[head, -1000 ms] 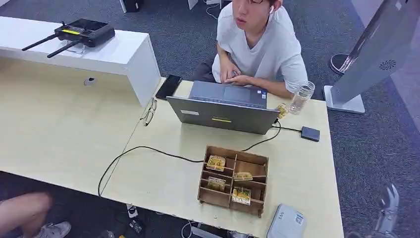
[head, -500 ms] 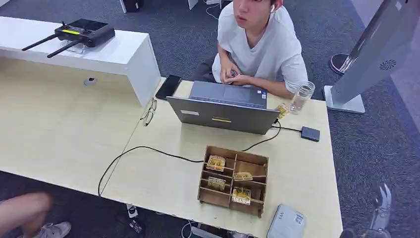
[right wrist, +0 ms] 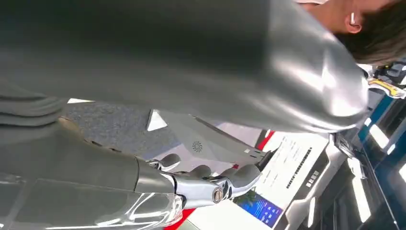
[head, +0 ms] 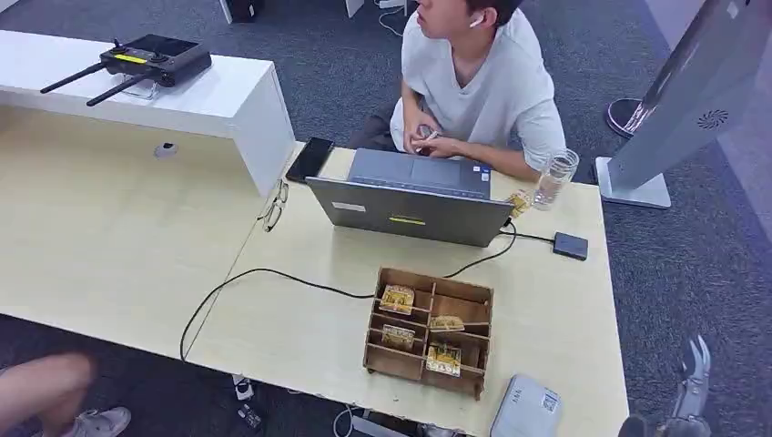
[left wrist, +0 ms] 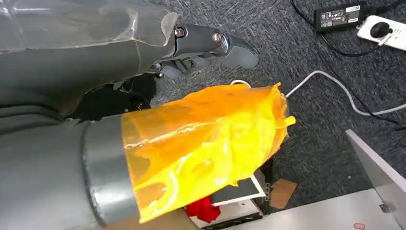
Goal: Pass the card to the sensor for recognition and then transmit it.
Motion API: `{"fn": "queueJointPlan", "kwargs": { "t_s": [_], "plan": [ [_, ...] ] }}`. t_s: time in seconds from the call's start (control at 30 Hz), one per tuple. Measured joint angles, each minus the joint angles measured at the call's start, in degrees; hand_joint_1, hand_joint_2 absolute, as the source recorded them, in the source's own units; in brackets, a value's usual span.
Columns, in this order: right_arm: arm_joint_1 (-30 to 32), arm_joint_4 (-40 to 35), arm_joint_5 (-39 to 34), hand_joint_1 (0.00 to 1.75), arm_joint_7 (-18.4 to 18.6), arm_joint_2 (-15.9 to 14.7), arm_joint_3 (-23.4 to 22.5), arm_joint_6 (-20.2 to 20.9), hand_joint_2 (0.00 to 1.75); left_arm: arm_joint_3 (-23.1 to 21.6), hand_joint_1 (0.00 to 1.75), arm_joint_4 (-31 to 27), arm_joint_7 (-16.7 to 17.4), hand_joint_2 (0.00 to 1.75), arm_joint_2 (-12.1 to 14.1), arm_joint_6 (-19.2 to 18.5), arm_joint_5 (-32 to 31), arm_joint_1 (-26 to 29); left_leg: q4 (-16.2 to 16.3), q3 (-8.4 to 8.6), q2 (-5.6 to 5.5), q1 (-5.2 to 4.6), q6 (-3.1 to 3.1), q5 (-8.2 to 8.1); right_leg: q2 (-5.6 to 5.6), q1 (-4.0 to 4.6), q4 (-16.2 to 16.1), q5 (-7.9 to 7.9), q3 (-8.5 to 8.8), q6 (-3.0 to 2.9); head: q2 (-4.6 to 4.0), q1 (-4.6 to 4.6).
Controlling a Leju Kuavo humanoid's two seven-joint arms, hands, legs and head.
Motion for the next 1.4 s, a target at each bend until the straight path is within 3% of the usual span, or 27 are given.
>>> {"fn": "queueJointPlan", "kwargs": {
  "t_s": [0.2,0.3,0.4,0.53,0.6,0.77,1.0,1.4],
  "plan": [
    [0.05,0.11,0.02,0.00,0.00,0.00,0.00,0.00,0.00,-0.09,0.00,0.00,-0.86,0.00,0.00,1.38,-1.80,0.00,0.00,0.00,0.00,0.00,0.00,0.00,0.00,0.00,0.00,0.00,0.00,0.00,0.00,0.00],
    [0.70,0.05,0.39,0.00,0.02,0.00,-0.02,0.00,0.00,-1.97,0.00,0.00,-4.47,0.00,0.02,8.62,-8.05,0.08,0.00,0.00,0.00,0.00,0.00,0.00,-0.01,0.00,0.00,0.00,0.00,0.00,0.00,0.00],
    [1.95,-0.52,0.61,0.00,0.37,0.00,-0.09,0.00,0.00,-5.80,0.00,0.00,-7.98,0.00,0.02,18.54,-15.59,0.24,0.00,0.00,0.00,0.00,0.00,0.00,0.00,0.00,0.00,0.00,-0.01,0.00,0.00,0.00],
    [2.88,-1.26,0.66,0.00,0.81,0.00,-0.18,0.00,0.00,-10.92,0.00,0.00,-9.57,0.00,0.02,26.52,-22.33,0.28,0.00,0.00,0.01,0.00,0.00,-0.01,0.01,0.00,0.00,0.00,-0.01,0.00,0.00,0.00],
    [3.25,-1.44,0.66,0.00,0.94,-0.02,-0.26,0.00,0.00,-13.56,0.00,0.00,-10.03,0.00,0.02,30.15,-25.52,0.34,0.00,0.00,0.01,0.00,0.00,-0.01,0.00,0.00,0.00,0.00,-0.01,0.00,0.00,0.00],
    [3.87,-1.88,0.70,0.00,1.09,-0.02,-0.66,0.00,0.00,-18.62,0.00,0.00,-10.25,0.00,0.04,34.75,-29.68,0.50,0.00,0.00,0.01,0.00,0.00,-0.01,0.01,0.00,0.00,0.00,0.00,0.00,0.00,0.00],
    [4.46,-1.90,0.00,0.00,0.81,-0.55,-1.51,-0.02,0.00,-22.29,0.00,0.00,-11.04,0.00,0.33,35.30,-30.45,1.05,0.00,0.00,0.03,0.00,-0.02,-0.03,0.04,0.00,0.00,0.00,-0.01,0.00,0.00,0.00],
    [4.45,-2.23,1.18,0.00,0.96,-0.55,-1.51,0.00,0.00,-22.36,0.00,0.00,-11.17,0.00,0.35,33.83,-29.14,1.04,0.00,0.00,0.03,0.00,-0.02,-0.03,0.04,0.00,0.00,0.00,-0.01,0.00,0.00,0.00]
  ]
}}
